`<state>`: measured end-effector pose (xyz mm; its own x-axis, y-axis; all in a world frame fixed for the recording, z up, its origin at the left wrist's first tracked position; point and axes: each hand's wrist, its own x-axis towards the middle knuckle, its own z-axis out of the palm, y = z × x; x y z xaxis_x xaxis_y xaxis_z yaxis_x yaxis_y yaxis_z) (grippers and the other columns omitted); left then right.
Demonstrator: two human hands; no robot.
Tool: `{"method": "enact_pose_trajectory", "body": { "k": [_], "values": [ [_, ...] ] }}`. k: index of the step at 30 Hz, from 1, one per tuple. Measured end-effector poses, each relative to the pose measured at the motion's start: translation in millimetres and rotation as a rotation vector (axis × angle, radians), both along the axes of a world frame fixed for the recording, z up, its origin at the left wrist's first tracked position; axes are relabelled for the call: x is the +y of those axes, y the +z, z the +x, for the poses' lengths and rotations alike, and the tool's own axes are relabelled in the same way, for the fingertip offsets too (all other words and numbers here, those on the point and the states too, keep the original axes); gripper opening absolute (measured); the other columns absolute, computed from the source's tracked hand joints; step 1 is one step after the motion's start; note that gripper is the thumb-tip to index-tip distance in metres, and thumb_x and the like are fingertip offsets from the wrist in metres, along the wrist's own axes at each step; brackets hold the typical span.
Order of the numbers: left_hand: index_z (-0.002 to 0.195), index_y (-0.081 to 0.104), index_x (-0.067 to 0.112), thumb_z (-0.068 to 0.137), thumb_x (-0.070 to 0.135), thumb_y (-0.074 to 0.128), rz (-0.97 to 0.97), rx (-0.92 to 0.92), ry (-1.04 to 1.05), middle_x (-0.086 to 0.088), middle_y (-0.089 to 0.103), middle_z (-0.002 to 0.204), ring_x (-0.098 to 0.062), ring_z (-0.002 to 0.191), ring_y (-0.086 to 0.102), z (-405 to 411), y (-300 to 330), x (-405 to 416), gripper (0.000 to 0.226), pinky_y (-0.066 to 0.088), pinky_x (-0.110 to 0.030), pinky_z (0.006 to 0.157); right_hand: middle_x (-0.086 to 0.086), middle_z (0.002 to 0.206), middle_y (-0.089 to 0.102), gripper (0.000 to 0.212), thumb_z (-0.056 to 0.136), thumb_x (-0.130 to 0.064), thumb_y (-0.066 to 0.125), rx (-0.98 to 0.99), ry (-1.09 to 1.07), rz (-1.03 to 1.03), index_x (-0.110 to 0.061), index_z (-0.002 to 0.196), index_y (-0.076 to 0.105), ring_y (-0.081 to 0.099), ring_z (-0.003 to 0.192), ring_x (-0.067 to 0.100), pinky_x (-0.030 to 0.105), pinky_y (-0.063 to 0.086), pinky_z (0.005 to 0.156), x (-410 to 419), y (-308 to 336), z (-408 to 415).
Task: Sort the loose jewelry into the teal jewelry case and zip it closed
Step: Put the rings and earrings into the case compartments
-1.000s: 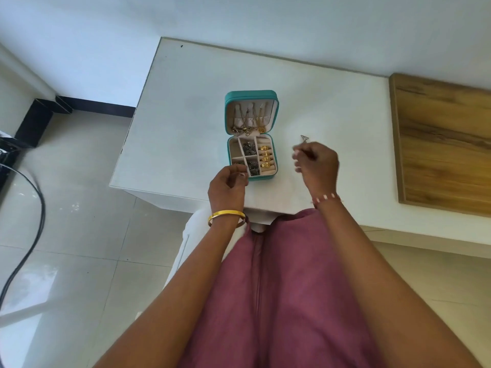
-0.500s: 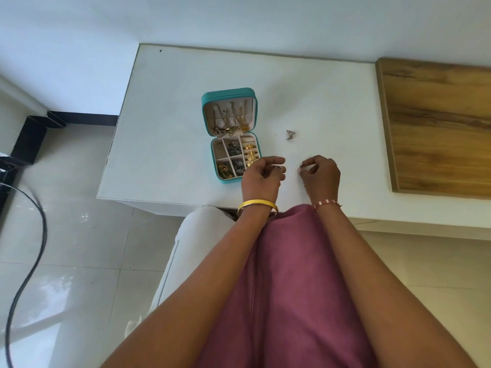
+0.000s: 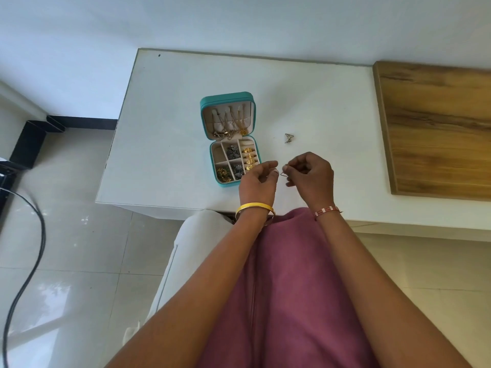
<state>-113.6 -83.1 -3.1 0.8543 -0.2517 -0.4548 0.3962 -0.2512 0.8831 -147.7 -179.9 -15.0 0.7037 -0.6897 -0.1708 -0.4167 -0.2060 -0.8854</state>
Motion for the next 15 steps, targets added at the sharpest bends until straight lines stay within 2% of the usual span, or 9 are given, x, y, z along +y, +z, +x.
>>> {"method": "enact_pose_trajectory", "body": {
  "k": [3, 5, 6, 9, 15],
  "values": [
    [0.113, 0.063, 0.006, 0.091, 0.006, 0.049, -0.008, -0.008, 0.000, -0.017, 0.066, 0.110, -0.028, 0.102, 0.063, 6.7, 0.4, 1.0, 0.026, 0.050, -0.043, 0.093, 0.010, 0.072, 0.065, 0.005, 0.078, -0.003, 0.069, -0.058, 0.045, 0.010, -0.005, 0.080, 0.064, 0.065, 0.063, 0.022, 0.026, 0.057, 0.056, 14.4, 12.1, 2.7],
    [0.113, 0.062, 0.003, 0.093, 0.005, 0.045, -0.041, 0.003, 0.007, -0.018, 0.066, 0.108, -0.026, 0.096, 0.064, 10.8, 1.8, 1.6, 0.026, 0.054, -0.036, 0.084, 0.007, 0.074, 0.066, 0.004, 0.078, -0.006, 0.069, -0.068, 0.053, -0.032, -0.006, 0.082, 0.067, 0.064, 0.067, 0.020, 0.029, 0.056, 0.061, 19.5, 15.5, 4.6],
    [0.113, 0.062, 0.002, 0.094, 0.004, 0.044, -0.059, 0.009, 0.013, -0.018, 0.066, 0.108, -0.024, 0.093, 0.064, 12.1, 2.6, 2.2, 0.026, 0.054, -0.030, 0.079, 0.006, 0.076, 0.065, 0.005, 0.078, -0.007, 0.069, -0.068, 0.051, -0.056, -0.006, 0.083, 0.069, 0.063, 0.067, 0.016, 0.026, 0.054, 0.062, 20.6, 16.4, 5.7],
    [0.112, 0.062, 0.001, 0.094, 0.006, 0.045, -0.090, 0.015, 0.027, -0.015, 0.066, 0.101, -0.023, 0.087, 0.063, 14.9, 3.7, 3.9, 0.025, 0.051, -0.023, 0.072, 0.005, 0.081, 0.063, 0.009, 0.078, -0.009, 0.070, -0.071, 0.049, -0.137, -0.005, 0.085, 0.071, 0.054, 0.064, 0.003, 0.006, 0.042, 0.059, 21.5, 16.4, 7.7],
    [0.110, 0.064, 0.002, 0.091, 0.005, 0.052, -0.099, 0.014, 0.022, -0.008, 0.064, 0.086, -0.011, 0.071, 0.060, 17.9, 3.9, 7.7, 0.023, 0.052, -0.017, 0.069, 0.007, 0.084, 0.063, 0.009, 0.079, -0.007, 0.068, -0.067, 0.069, -0.154, -0.005, 0.087, 0.071, 0.053, 0.067, 0.001, 0.005, 0.041, 0.059, 19.9, 13.6, 6.9]
  ]
}}
